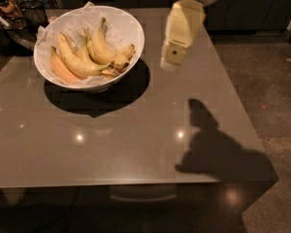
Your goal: Pick banana from white bowl
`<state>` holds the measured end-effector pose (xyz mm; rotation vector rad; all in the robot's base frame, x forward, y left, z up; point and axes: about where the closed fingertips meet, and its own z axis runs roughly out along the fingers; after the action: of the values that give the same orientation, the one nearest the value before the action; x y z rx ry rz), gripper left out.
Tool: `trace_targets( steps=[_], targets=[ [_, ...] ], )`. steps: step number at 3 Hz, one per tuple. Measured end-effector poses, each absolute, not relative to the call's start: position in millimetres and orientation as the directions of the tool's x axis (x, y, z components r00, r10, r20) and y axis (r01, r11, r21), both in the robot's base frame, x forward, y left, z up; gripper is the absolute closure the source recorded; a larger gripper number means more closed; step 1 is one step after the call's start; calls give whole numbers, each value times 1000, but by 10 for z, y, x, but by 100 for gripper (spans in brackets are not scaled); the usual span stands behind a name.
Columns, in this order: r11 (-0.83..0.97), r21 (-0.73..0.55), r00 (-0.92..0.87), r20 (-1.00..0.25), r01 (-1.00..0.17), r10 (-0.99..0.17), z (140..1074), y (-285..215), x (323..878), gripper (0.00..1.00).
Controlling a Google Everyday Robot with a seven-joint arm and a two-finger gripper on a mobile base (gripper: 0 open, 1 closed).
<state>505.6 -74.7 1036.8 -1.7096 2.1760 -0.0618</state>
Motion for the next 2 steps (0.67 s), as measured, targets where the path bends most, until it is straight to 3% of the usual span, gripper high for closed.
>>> trace_targets(
  steps=[2],
  targets=[
    [262, -291, -163, -323, -920, -932, 10483, -594, 5109, 0]
  ],
)
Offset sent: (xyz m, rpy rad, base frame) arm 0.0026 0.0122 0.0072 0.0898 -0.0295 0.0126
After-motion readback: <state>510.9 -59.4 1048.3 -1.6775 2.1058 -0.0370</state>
